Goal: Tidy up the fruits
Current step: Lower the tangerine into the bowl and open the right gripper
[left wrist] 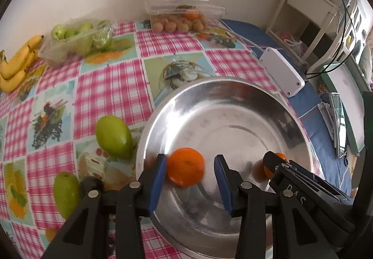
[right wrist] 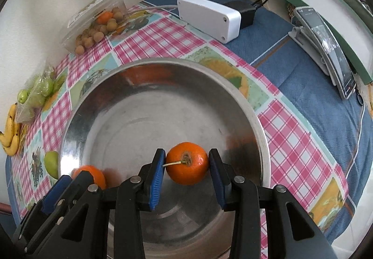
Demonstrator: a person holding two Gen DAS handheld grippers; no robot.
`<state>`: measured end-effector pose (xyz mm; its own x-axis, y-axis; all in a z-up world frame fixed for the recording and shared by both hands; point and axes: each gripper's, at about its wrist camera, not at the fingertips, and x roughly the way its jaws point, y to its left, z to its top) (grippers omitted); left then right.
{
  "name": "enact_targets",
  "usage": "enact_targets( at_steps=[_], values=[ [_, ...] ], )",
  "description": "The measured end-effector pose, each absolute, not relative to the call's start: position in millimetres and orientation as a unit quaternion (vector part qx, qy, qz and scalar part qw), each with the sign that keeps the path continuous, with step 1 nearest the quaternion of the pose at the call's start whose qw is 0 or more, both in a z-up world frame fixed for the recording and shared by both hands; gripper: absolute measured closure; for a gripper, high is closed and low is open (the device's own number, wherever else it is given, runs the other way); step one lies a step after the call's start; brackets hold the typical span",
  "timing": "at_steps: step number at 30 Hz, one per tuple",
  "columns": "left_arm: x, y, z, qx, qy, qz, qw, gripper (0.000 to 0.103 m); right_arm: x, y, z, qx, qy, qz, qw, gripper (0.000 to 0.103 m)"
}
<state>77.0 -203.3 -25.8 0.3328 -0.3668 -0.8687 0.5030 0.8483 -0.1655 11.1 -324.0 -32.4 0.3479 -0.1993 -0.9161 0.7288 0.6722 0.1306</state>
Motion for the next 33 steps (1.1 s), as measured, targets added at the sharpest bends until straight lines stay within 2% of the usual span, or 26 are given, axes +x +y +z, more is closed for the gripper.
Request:
enact_targets(
  at_steps=[4, 12, 26, 28, 29, 31, 33],
  values=[
    [77, -196, -16, 0.052, 0.508, -0.27, 0.816, 0.05, 8, -324, -22, 0.273, 0.476, -0.299, 0.781, 0.055],
    [71, -189, 6, 0.047, 0.492, -0.275, 0.824, 0.05, 4, -320, -4, 0.264, 0.46, -0.296, 0.794, 0.055],
    [78, -165, 6, 0.044, 0.507, -0.221, 0.832, 0.05, -1, -317, 1, 0.258, 0.465, -0.292, 0.795, 0.055],
    [82, -158, 4, 0.04, 0.513, -0.204, 0.833, 0.046, 1, -315, -3, 0.252, 0.472, -0.288, 0.794, 0.055],
    [83, -156, 3, 0.037, 0.516, -0.198, 0.833, 0.042, 3, -314, -4, 0.249, 0.475, -0.287, 0.794, 0.053],
    [87, -149, -1, 0.033, 0.524, -0.176, 0.832, 0.039, 5, -312, -7, 0.241, 0.482, -0.283, 0.793, 0.041],
    [91, -141, -6, 0.035, 0.534, -0.146, 0.832, 0.034, 7, -310, -10, 0.235, 0.489, -0.279, 0.792, 0.037]
  ],
)
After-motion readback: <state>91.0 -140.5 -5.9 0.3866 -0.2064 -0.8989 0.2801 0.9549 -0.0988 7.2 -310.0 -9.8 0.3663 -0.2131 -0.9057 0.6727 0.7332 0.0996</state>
